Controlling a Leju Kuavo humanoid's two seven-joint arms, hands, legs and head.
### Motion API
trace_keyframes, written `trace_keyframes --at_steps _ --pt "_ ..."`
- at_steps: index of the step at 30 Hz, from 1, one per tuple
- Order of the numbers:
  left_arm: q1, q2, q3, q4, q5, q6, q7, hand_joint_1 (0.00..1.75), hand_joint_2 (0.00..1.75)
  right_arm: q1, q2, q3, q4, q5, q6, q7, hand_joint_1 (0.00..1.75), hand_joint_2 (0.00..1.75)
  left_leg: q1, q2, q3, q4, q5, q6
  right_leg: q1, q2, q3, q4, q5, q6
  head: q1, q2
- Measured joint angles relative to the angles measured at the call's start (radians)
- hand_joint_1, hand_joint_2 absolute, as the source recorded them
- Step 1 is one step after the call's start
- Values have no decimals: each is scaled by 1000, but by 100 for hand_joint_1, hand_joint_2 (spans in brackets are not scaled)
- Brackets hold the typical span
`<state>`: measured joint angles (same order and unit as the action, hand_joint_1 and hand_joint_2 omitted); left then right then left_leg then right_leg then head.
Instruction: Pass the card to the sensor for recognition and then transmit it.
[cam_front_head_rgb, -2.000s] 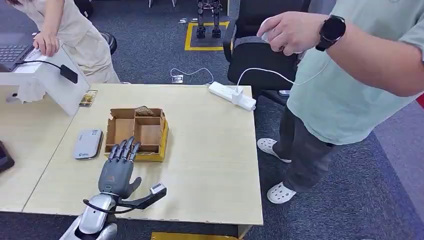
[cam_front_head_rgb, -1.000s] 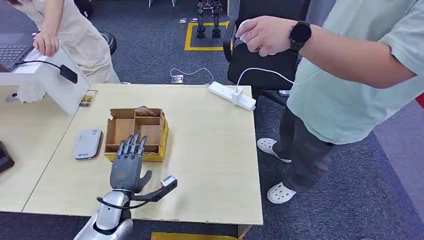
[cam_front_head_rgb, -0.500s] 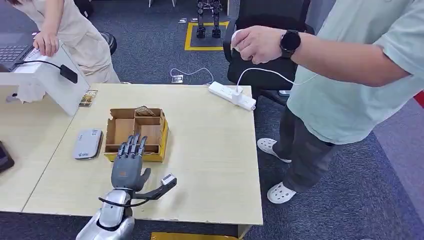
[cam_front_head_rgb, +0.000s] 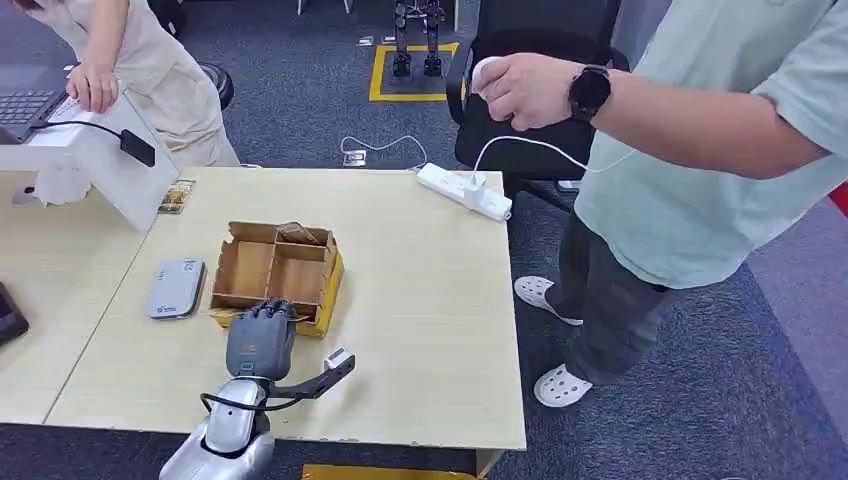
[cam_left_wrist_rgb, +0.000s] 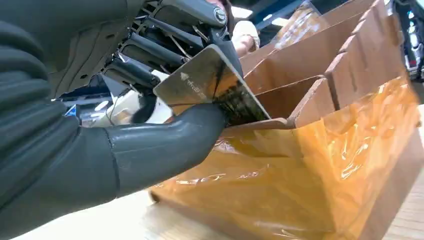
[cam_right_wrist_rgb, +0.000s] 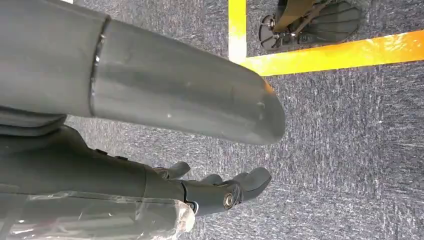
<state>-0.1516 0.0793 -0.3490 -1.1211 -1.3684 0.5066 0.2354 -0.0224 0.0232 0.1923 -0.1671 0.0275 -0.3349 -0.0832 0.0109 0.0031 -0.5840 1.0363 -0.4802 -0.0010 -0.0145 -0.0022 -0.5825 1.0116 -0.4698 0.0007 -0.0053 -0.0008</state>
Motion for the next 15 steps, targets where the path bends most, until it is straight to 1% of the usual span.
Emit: trace_keyframes --at_steps 2,6,7,9,11,12,15 --pt "0 -3 0 5 16 8 -18 175 175 0 0 0 0 0 0 3 0 0 0 0 0 0 0 0 0 0 0 0 0 0 0 0" --pt "2 -7 0 5 62 41 -58 175 175 0 0 0 0 1 0 6 0 0 0 0 0 0 0 0 0 0 0 0 0 0 0 0" --pt "3 -7 0 3 87 55 -77 175 175 0 0 0 0 2 0 6 0 0 0 0 0 0 0 0 0 0 0 0 0 0 0 0" --pt "5 -4 3 -16 119 68 -98 175 175 1 0 0 0 8 0 6 0 0 0 0 0 0 0 0 0 0 0 0 0 0 0 0" --pt "0 8 15 -45 140 85 -102 175 175 1 0 0 0 13 0 6 0 0 0 0 0 0 1 0 0 0 0 0 0 0 0 0" --pt "-7 21 24 -62 144 89 -102 175 175 1 0 0 0 16 0 6 0 0 1 0 0 0 1 0 1 0 0 0 0 0 0 0" --pt "-51 76 75 -118 159 89 -107 175 175 2 0 0 0 22 0 6 0 0 1 0 0 0 1 0 1 0 0 1 0 0 0 0"
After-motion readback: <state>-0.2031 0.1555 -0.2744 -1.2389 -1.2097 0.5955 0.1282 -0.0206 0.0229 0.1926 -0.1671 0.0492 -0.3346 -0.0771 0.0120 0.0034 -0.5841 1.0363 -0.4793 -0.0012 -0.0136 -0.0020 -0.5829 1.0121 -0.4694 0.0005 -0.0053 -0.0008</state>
